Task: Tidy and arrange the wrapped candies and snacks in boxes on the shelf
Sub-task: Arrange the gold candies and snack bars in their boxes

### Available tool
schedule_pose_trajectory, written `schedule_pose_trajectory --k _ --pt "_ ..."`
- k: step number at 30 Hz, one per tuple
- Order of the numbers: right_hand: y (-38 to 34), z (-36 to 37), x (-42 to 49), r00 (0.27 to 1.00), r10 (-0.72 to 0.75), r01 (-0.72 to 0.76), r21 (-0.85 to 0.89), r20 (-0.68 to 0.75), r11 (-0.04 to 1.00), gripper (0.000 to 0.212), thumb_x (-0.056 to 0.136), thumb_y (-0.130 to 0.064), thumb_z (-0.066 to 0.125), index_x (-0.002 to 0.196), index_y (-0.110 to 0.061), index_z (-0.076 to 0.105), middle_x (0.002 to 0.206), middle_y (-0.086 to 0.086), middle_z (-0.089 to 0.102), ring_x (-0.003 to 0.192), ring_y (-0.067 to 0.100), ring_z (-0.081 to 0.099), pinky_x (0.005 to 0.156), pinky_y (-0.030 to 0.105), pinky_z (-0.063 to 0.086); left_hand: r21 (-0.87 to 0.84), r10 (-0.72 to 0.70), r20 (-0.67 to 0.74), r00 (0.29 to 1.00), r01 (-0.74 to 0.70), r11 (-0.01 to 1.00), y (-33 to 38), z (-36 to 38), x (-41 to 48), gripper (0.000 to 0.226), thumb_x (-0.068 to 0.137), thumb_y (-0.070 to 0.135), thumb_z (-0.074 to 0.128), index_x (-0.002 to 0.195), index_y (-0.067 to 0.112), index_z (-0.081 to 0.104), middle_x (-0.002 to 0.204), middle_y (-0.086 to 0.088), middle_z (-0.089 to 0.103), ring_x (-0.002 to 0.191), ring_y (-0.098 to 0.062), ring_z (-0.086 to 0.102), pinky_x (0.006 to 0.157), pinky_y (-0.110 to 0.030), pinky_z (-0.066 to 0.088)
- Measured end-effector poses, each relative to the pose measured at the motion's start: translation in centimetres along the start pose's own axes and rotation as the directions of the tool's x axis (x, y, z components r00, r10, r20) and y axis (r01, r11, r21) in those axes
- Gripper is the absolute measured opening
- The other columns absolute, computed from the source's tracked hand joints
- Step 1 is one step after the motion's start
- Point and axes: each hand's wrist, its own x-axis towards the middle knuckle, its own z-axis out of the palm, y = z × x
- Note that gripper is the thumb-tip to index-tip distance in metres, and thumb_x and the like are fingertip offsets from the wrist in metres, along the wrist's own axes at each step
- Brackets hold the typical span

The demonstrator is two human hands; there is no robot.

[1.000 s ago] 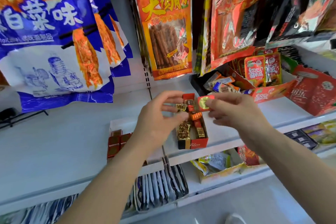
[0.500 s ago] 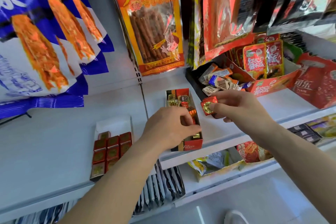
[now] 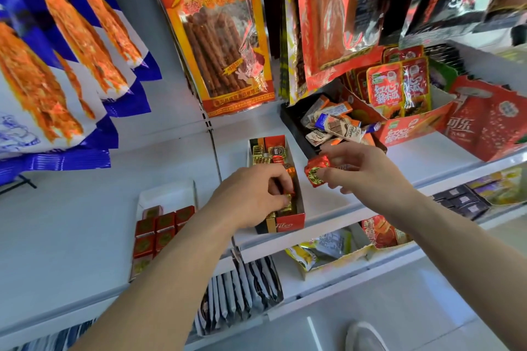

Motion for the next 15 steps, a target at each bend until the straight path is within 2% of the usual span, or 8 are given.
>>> schedule_pose_trajectory --k 4,6,8,11,15 --pt "-0.1 0.1 0.0 1.0 -0.007 0.007 0.002 0.004 1.0 0.022 0.083 -0.019 0.076 0.103 -0.025 0.069 0.084 0.001 0.074 0.071 0.012 0.066 0.066 0.027 0.052 0.043 -0.004 -0.005 1.0 0.004 0.999 0.4 -0.1 -0.2 0.004 0.09 0.041 0.065 0.094 0.042 0.064 0.09 0.015 0.064 0.082 -0.008 0.062 0.075 -0.04 0.056" --pt "-0.1 0.1 0.0 1.0 -0.009 0.009 0.01 0.01 1.0 0.021 0.083 -0.018 0.076 0.102 -0.024 0.069 0.084 0.002 0.074 0.071 0.012 0.066 0.067 0.028 0.052 0.046 -0.017 -0.038 0.999 0.018 0.999 0.6 0.1 -0.2 0.012 0.087 0.05 0.066 0.089 0.038 0.063 0.087 0.015 0.063 0.08 -0.008 0.061 0.068 -0.035 0.053" --pt "-0.2 0.2 0.0 1.0 -0.01 0.01 0.013 0.016 1.0 0.02 0.083 -0.018 0.076 0.101 -0.024 0.069 0.084 0.002 0.074 0.071 0.012 0.066 0.066 0.028 0.052 0.027 -0.027 -0.064 0.998 0.029 0.999 0.6 0.5 -0.1 0.017 0.082 0.049 0.073 0.085 0.036 0.063 0.082 0.015 0.064 0.077 -0.006 0.061 0.065 -0.032 0.052" --pt "-0.2 0.2 0.0 1.0 -0.019 0.018 0.021 0.022 1.0 0.019 0.084 -0.018 0.075 0.101 -0.025 0.069 0.08 -0.001 0.074 0.07 0.011 0.065 0.067 0.03 0.052 -0.099 -0.062 -0.091 0.994 0.053 0.994 0.5 0.7 0.2 0.016 0.074 0.037 0.081 0.08 0.034 0.066 0.082 0.014 0.067 0.078 -0.008 0.065 0.072 -0.036 0.057" --pt "-0.5 0.0 0.2 0.996 -0.047 0.046 0.012 0.074 0.999 0.023 0.086 -0.022 0.074 0.109 -0.026 0.069 0.086 -0.002 0.074 0.074 0.012 0.067 0.07 0.031 0.053 -0.376 -0.13 -0.183 0.975 0.053 0.925 0.0 -1.0 -0.4 0.014 0.078 0.026 0.081 0.084 0.028 0.069 0.087 0.007 0.07 0.082 -0.01 0.067 0.068 -0.027 0.052"
